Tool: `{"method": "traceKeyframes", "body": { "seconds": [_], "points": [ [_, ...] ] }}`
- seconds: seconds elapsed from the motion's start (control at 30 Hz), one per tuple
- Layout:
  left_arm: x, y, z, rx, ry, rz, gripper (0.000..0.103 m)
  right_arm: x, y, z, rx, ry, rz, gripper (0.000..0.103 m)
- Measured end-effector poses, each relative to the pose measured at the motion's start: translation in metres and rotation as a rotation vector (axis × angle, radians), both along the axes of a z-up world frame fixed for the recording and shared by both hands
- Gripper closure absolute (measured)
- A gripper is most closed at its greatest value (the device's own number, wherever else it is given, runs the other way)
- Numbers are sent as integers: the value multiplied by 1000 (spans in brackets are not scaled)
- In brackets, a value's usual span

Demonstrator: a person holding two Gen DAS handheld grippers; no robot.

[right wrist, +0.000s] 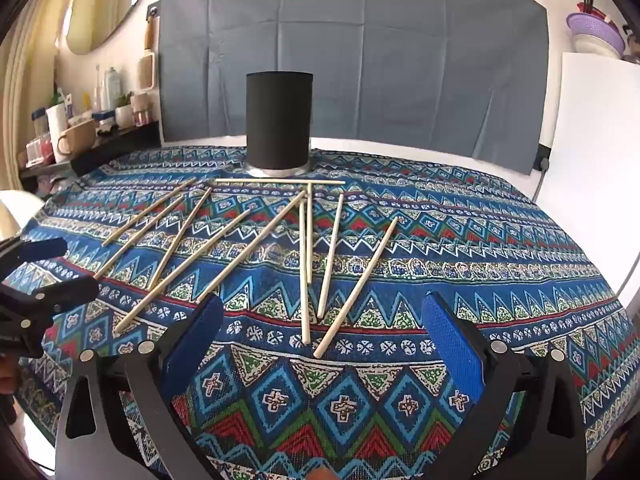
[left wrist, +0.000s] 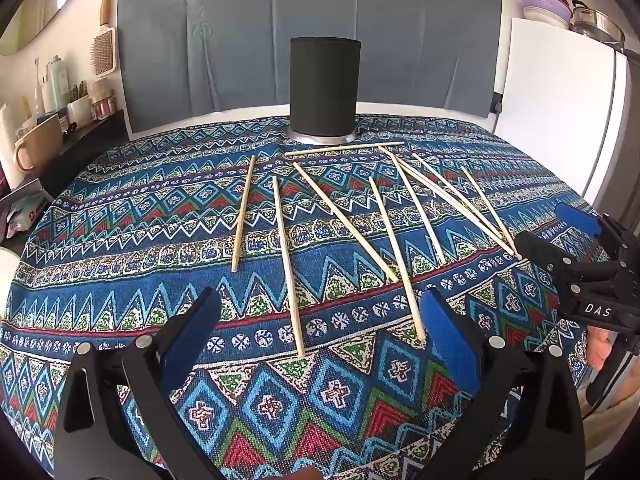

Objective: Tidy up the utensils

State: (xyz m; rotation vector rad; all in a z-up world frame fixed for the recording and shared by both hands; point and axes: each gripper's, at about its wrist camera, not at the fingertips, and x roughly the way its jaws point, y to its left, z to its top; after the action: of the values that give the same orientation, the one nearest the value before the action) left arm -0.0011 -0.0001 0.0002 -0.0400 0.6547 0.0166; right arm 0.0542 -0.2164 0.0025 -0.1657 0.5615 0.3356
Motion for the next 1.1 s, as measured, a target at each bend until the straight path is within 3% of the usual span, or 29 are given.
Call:
{"method": "traceKeyframes", "body": {
  "seconds": [1.1],
  "points": [
    [-1, -1, -1, 6, 8, 3, 6, -1, 0, 3, -8, -4, -2, 8]
  ]
}}
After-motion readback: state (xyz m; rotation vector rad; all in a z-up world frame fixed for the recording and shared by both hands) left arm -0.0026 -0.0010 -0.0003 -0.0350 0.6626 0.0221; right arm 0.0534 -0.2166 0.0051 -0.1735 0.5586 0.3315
